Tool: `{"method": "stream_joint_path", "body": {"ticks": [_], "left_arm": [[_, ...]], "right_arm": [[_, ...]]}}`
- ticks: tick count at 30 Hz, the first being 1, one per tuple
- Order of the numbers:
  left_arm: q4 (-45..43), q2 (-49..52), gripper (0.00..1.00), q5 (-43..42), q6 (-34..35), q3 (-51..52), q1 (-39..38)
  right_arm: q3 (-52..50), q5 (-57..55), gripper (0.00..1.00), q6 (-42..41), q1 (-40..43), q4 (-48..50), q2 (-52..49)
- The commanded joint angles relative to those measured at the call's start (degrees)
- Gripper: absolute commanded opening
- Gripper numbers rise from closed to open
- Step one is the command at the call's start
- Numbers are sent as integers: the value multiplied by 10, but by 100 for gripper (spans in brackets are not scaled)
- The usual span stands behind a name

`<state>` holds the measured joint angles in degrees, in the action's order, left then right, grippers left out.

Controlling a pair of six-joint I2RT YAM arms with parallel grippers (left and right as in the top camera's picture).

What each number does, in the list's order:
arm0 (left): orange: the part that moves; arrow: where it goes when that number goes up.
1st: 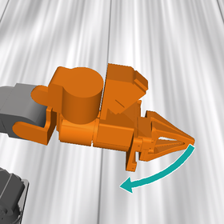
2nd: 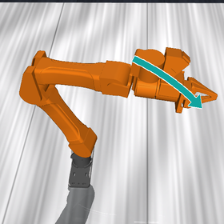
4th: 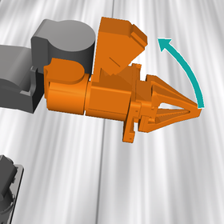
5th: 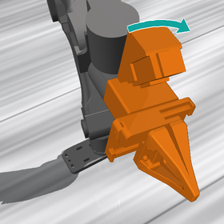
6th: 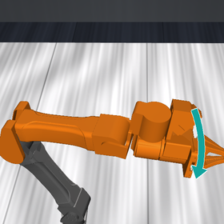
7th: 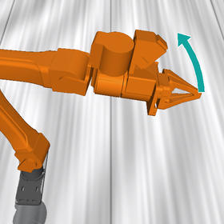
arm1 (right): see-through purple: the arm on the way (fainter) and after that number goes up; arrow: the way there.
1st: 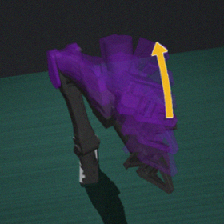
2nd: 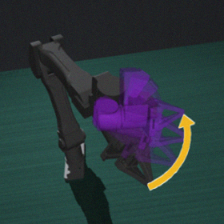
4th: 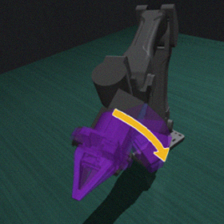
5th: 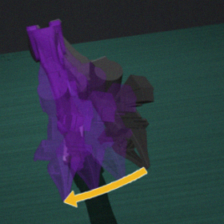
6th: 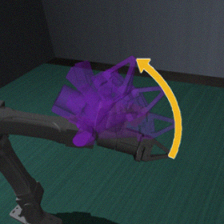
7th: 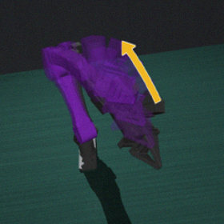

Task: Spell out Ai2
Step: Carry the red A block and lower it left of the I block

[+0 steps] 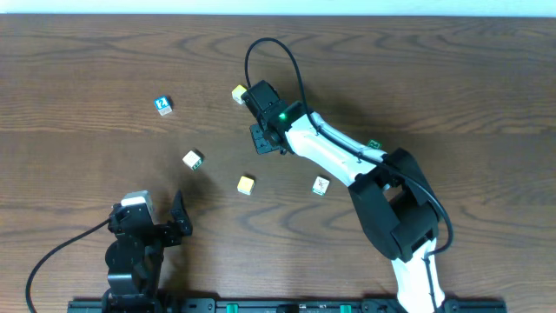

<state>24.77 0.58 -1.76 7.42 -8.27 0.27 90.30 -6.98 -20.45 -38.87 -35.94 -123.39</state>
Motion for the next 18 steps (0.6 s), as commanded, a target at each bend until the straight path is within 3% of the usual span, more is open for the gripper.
{"method": "stream_joint_path", "body": {"ticks": [1, 13, 16, 18], "left_arm": [[1, -3, 95, -3, -8, 11, 1], [1, -3, 95, -3, -8, 11, 1], [1, -3, 96, -3, -8, 11, 1], [1, -3, 95, -3, -8, 11, 1]], "right_arm": [[11, -27, 1, -14, -5, 2, -14], [11, -31, 2, -24, -5, 5, -14], [11, -31, 18, -24, -6, 5, -14], [11, -31, 23, -24, -6, 5, -14]]}}
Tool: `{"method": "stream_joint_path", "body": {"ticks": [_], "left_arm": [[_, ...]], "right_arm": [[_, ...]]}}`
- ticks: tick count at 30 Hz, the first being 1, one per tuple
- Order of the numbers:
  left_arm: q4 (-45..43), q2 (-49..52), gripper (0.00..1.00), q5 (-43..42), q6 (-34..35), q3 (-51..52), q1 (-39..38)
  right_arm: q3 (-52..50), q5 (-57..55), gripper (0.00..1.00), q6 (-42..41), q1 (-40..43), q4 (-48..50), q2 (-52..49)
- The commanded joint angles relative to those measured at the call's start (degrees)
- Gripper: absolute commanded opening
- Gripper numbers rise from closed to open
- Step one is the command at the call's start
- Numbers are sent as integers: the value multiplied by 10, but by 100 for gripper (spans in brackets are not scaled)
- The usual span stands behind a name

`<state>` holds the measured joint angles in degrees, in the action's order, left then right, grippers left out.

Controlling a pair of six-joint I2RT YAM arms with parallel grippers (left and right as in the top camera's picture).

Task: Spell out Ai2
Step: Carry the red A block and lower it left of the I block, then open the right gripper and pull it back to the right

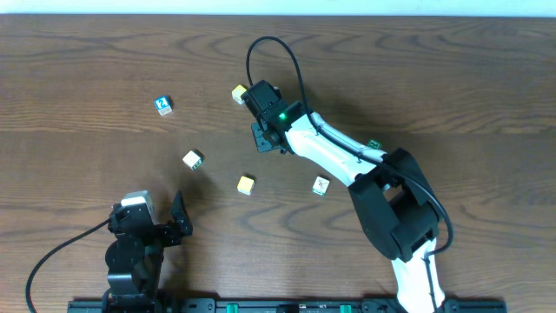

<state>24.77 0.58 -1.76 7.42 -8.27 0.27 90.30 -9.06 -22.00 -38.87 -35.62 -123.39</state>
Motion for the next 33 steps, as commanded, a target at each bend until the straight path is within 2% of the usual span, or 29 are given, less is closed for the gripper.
{"method": "stream_joint_path", "body": {"ticks": [1, 6, 15, 20, 27, 30, 33], "left_arm": [[1, -3, 95, -3, -8, 11, 1], [1, -3, 95, -3, -8, 11, 1], [1, -3, 95, -3, -8, 11, 1], [1, -3, 95, -3, -8, 11, 1], [1, -3, 95, -3, -8, 11, 1], [1, -3, 95, -3, -8, 11, 1], [1, -3, 95, -3, -8, 11, 1]], "right_arm": [[11, -10, 30, -9, -6, 2, -14], [11, -10, 39, -9, -6, 3, -14], [12, -10, 45, -9, -6, 21, -14], [57, -11, 50, 7, -6, 20, -10], [202, -15, 57, 52, -3, -82, 45], [223, -15, 62, 98, 2, -127, 92], [223, -14, 63, 120, 15, -175, 144]]}}
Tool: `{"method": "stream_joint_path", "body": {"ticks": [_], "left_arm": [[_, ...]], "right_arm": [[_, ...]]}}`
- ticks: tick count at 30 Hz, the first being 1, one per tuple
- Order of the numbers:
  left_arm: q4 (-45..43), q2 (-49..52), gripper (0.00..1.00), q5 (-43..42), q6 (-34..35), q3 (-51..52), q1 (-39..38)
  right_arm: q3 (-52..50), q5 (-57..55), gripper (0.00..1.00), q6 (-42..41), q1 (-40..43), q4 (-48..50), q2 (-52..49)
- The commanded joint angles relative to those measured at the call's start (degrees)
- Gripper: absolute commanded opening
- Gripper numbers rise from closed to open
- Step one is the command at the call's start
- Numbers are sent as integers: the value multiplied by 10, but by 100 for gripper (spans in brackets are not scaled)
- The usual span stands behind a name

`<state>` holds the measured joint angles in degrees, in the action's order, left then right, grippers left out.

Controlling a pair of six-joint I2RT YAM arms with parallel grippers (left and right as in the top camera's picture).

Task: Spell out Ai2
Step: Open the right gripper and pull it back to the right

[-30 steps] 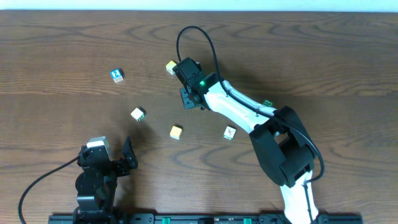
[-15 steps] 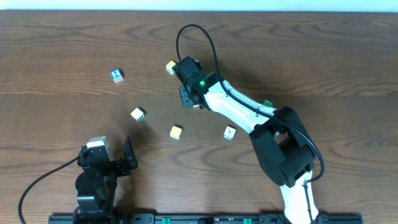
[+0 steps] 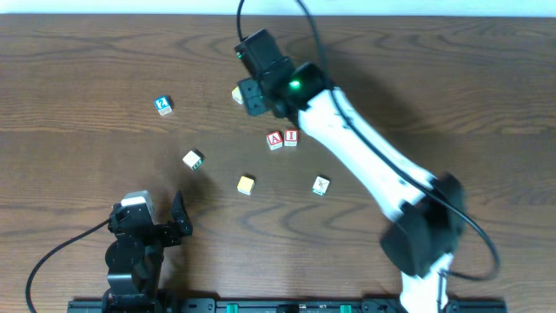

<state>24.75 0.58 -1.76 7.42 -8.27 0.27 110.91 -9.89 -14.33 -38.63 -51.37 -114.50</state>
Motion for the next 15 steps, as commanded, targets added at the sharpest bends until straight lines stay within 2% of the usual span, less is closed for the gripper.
{"method": "stream_joint_path", "body": {"ticks": [1, 5, 8, 12, 15], "left_arm": [[1, -3, 95, -3, -8, 11, 1], [1, -3, 95, -3, -9, 11, 1], [-8, -3, 95, 29, -10, 11, 1], [-10, -3, 95, 27, -10, 11, 1], [-10, -3, 95, 37, -10, 11, 1]], "right_arm": [[17, -5, 63, 48, 22, -37, 73], [-2, 73, 68, 86, 86, -94, 128], [-51, 128, 72, 107, 159, -111, 167], [-172, 192, 72, 142, 245, -105, 236], [-285, 194, 75, 153, 270, -63, 307]]}}
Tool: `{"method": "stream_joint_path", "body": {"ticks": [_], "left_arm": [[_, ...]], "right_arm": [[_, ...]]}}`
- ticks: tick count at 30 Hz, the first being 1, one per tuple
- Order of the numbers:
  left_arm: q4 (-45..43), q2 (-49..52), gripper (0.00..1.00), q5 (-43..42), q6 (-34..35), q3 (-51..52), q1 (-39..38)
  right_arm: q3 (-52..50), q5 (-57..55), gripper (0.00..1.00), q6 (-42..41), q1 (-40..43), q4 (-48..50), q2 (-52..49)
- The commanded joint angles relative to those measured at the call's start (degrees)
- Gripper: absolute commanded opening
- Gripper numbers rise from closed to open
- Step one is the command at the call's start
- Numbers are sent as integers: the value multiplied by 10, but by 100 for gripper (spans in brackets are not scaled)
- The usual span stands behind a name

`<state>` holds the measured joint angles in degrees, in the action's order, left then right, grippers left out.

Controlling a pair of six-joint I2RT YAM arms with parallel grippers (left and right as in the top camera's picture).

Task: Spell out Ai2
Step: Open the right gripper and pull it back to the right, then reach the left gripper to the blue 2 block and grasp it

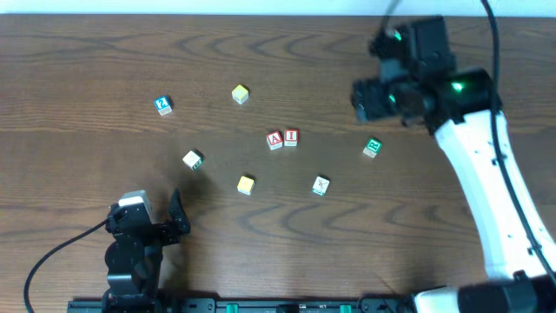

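Near the table's middle, a red A block and a red I block lie side by side, touching. The blue 2 block lies far to their left. My right gripper hangs high at the upper right, well clear of every block; it looks open with nothing in it, though it is blurred. At the bottom left my left gripper rests by the front edge, and its jaws cannot be made out.
Loose blocks lie around the pair: a yellow one at the back, a white-green one, a yellow one, a white one and a green one. The right arm runs down the right side.
My right gripper has moved from beside the yellow back block to the upper right. The green block, hidden under the arm before, now shows. The A and I blocks have not moved.
My right gripper stood low over the table's middle, covering the spot where the A and I now lie, at both early moments. Then it was further back with the A and I showing side by side. Now it is far right. The left arm stayed still.
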<state>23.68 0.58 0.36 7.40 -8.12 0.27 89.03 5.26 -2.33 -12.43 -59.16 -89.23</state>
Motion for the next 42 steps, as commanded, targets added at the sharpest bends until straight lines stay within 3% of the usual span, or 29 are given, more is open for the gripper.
{"method": "stream_joint_path", "body": {"ticks": [1, 5, 12, 19, 25, 28, 34, 42], "left_arm": [[0, -3, 95, 9, -9, 9, 1], [-25, -2, 96, -51, 52, 6, 1], [-29, 116, 95, 29, 43, -107, 2], [83, 447, 95, 105, 11, -332, 2], [141, 721, 95, 99, -28, -524, 2], [108, 820, 95, 80, -73, -588, 2], [-30, 932, 95, 41, -74, -616, 3], [-111, 1028, 95, 12, -20, -619, 20]], "right_arm": [[-94, 42, 75, 33, 10, 29, 75], [-192, 35, 81, 37, 10, 73, 151], [-212, 36, 84, 19, 9, 101, 157], [-212, 35, 86, 20, 9, 140, 157], [-212, 24, 92, 20, 9, 147, 157], [-212, 23, 93, 19, 12, 146, 157], [-212, 23, 94, 19, 22, 145, 157], [-212, 22, 96, 20, 25, 146, 157]]}}
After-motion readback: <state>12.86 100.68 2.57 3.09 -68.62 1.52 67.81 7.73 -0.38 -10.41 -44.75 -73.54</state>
